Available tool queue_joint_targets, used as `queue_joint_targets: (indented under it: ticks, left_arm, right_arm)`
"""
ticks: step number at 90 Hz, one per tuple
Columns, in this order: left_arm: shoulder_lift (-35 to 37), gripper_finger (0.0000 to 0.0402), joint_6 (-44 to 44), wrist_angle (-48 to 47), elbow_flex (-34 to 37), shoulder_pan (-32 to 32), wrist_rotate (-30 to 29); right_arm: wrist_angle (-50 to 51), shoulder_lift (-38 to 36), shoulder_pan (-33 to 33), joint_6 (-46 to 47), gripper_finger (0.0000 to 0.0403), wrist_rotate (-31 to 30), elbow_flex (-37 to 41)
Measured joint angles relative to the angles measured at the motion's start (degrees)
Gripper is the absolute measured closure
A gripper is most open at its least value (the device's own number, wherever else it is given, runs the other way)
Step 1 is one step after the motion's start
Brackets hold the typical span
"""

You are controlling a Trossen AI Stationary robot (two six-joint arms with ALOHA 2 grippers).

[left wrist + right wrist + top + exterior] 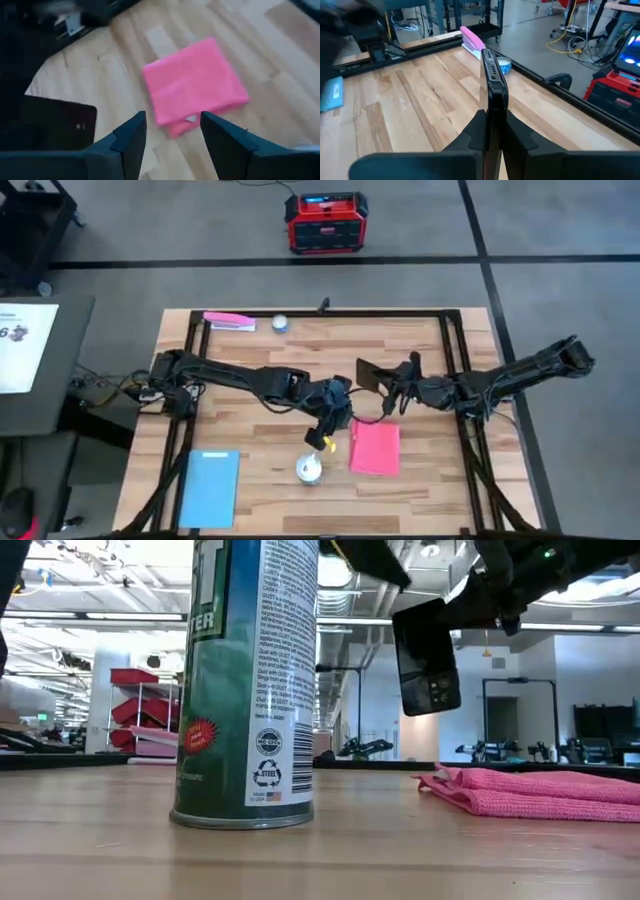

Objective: Apply microfiber cloth
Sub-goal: Wipe the back of the black cellphone with the pink microfiber cloth

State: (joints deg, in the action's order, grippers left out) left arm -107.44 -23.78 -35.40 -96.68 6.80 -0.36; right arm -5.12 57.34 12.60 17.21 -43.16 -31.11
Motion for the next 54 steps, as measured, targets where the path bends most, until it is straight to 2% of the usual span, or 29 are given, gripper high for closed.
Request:
queue_joint_targets:
  ticks: [26,37,54]
  left_arm:
    - [-1.29,0.0231,-0.61,7.38,-0.09,-2.94,7.57]
    - [-1.75,0.0231,-1.83,5.02,-0.53,-2.96,7.69]
    - [-6.46,0.0231,-2.02,5.47,-1.05,-3.05,7.82]
  right_arm:
    - [0.91,0.00,0.00,0.51,0.0385,0.00,0.00]
    - [1.02,0.00,0.00,0.51,0.0385,0.00,0.00]
    - [1.26,0.00,0.00,0.72,0.0385,0.05,0.00]
